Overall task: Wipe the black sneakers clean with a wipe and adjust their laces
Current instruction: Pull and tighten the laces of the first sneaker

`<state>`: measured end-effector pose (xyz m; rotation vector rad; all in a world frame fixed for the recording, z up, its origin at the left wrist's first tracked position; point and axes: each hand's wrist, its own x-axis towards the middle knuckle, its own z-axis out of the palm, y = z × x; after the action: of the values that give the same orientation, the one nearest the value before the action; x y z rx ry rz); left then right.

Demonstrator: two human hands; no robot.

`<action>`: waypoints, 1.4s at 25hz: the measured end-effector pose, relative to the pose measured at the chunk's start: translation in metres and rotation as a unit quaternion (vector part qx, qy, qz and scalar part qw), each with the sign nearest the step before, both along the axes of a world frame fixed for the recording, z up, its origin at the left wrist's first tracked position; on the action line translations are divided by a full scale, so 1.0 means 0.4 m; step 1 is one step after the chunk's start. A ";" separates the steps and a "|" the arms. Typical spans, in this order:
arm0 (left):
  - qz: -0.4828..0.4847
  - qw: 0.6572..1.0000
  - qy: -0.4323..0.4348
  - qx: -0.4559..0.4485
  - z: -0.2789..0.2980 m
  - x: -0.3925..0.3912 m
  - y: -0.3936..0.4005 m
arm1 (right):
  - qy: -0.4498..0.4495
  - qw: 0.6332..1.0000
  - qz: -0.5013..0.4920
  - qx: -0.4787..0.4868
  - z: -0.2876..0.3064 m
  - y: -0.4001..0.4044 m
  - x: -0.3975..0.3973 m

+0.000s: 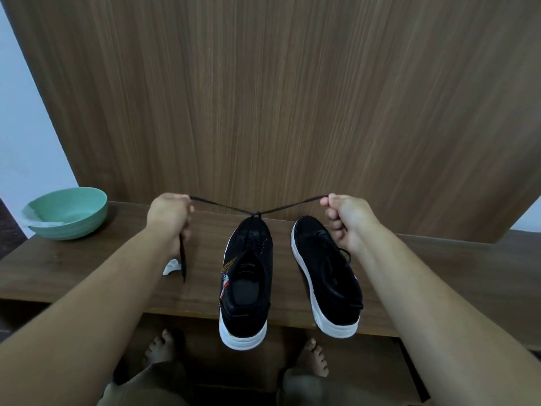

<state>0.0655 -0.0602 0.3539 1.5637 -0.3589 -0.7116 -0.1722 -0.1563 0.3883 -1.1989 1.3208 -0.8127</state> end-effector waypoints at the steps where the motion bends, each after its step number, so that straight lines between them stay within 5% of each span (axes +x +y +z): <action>1: 0.021 0.994 0.101 -0.037 -0.013 0.003 0.009 | -0.015 0.999 -0.024 0.028 -0.019 -0.003 -0.016; 5: 0.112 0.928 0.324 -0.147 -0.062 0.022 0.031 | -0.020 0.989 -0.102 0.108 -0.091 -0.023 -0.087; 9: 0.126 0.942 0.279 -0.140 -0.097 0.033 0.020 | -0.004 0.979 -0.139 0.151 -0.136 -0.032 -0.118; 11: 0.102 0.980 0.136 -0.101 -0.109 0.025 0.019 | -0.008 0.974 -0.155 0.163 -0.145 -0.035 -0.119; 13: 0.018 0.987 -0.160 -0.002 -0.143 0.012 0.026 | -0.015 0.972 -0.166 0.168 -0.147 -0.038 -0.122; 15: -0.109 0.893 -0.429 0.085 -0.182 -0.010 0.037 | -0.020 0.971 -0.179 0.158 -0.138 -0.038 -0.122; 16: -0.163 0.846 -0.496 0.108 -0.192 -0.019 0.040 | -0.009 0.974 -0.182 0.136 -0.127 -0.036 -0.121; 19: -0.234 0.807 -0.529 0.118 -0.159 -0.027 0.047 | 0.051 0.989 -0.134 0.027 -0.061 -0.016 -0.107; 23: -0.321 0.757 -0.561 0.096 -0.072 -0.038 0.050 | 0.153 0.974 0.056 -0.158 0.107 0.044 -0.067; 26: -0.371 0.734 -0.563 0.081 -0.027 -0.075 0.043 | 0.280 0.875 0.192 -0.345 0.210 0.095 0.013; 30: -0.410 0.746 -0.518 0.079 -0.027 -0.091 0.030 | 0.472 0.631 0.232 -0.570 0.244 0.149 0.127; 32: -0.400 0.756 -0.513 0.077 -0.033 -0.099 0.031 | 0.484 0.585 0.226 -0.611 0.238 0.136 0.151; 33: -0.390 0.762 -0.511 0.072 -0.036 -0.102 0.034 | 0.476 0.600 0.211 -0.607 0.219 0.111 0.154; 35: -0.371 0.781 -0.499 0.057 -0.047 -0.100 0.038 | 0.388 0.729 0.150 -0.543 0.134 0.044 0.139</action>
<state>0.0254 -0.0451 0.3351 1.8068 -1.8324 -0.3994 -0.1165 -0.1386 0.4418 -2.8625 1.1610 -0.8804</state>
